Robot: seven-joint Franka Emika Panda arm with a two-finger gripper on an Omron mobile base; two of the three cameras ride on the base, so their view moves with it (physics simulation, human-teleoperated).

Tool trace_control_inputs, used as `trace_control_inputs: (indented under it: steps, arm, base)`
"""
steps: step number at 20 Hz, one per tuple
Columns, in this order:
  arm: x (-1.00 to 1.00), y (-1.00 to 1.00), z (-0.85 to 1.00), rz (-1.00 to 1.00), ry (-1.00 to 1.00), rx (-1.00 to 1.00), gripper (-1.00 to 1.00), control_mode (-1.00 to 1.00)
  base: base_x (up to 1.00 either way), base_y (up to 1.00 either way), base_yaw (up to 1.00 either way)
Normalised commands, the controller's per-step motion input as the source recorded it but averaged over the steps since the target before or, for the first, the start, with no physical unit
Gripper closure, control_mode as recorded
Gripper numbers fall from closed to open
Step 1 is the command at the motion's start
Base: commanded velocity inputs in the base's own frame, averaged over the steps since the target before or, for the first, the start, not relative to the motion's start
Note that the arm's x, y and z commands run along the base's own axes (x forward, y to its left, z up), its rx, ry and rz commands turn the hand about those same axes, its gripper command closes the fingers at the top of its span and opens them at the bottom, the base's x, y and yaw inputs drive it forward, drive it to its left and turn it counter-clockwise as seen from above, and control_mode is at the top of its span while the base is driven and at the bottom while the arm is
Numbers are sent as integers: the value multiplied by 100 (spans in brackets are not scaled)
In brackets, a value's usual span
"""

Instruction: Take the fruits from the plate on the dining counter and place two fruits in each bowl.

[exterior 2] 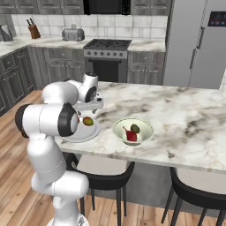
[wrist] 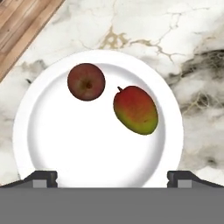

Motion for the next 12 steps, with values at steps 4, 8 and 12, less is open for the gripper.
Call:
trace_control_inputs:
  steps: [4,8,12]
  arm:
    - [40,0,-57,2,0,0,-100,-100]
    - [36,0,-51,3,0,0,-100,-100]
    - [34,0,-17,2,0,0,-100,-100]
  base:
    - [0,0,0]
    - [0,0,0]
    - [0,0,0]
